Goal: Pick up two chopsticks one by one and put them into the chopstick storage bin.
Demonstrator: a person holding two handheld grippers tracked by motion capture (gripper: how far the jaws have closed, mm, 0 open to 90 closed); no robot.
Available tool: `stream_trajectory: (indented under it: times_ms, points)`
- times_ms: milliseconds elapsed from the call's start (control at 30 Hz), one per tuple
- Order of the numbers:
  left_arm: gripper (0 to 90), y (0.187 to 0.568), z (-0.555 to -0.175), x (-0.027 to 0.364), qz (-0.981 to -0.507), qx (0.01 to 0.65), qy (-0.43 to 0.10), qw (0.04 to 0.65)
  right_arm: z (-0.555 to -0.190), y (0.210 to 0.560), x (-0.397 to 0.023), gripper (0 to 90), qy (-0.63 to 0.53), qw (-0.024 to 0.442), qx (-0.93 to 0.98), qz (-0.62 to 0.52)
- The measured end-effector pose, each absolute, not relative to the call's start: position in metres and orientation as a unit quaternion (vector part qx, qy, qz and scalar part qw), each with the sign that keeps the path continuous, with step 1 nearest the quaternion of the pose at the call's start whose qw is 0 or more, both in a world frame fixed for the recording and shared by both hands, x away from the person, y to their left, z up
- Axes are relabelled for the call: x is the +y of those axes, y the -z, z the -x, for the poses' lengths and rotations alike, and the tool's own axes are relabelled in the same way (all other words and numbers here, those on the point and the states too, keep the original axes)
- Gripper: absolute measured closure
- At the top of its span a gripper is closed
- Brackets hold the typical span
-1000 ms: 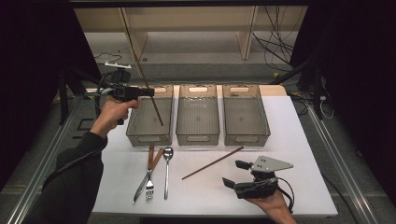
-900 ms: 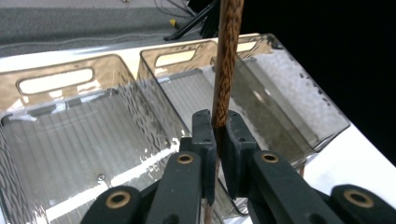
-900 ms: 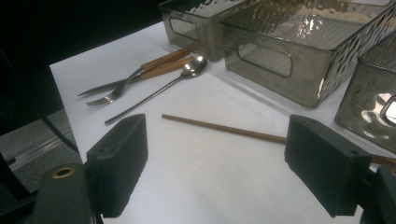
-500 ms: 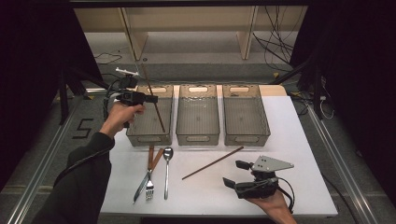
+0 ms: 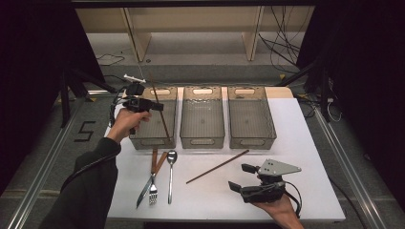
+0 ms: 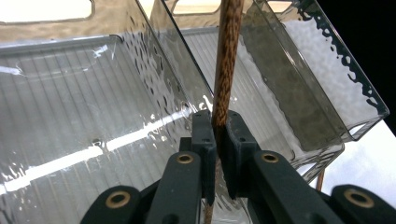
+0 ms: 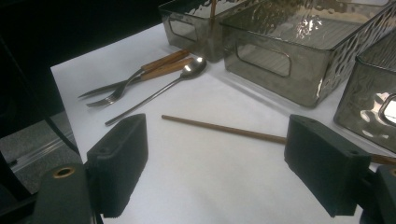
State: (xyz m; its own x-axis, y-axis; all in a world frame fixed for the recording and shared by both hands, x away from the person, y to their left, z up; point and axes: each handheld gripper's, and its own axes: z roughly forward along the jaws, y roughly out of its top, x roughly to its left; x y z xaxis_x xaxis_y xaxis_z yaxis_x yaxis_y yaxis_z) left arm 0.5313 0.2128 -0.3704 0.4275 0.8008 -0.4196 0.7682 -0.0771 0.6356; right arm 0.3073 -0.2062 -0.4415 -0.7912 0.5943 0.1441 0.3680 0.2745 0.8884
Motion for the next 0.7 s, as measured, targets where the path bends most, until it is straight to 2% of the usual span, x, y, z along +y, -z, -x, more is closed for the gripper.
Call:
stream_trajectory:
  times_ms: [700]
  points:
    - [81.1,0.388,-0.535,0.206,-0.735,0.554,-0.010,0.392,-0.308,0.442,-0.207,22.5,-0.519,0.107,0.791,-0.305]
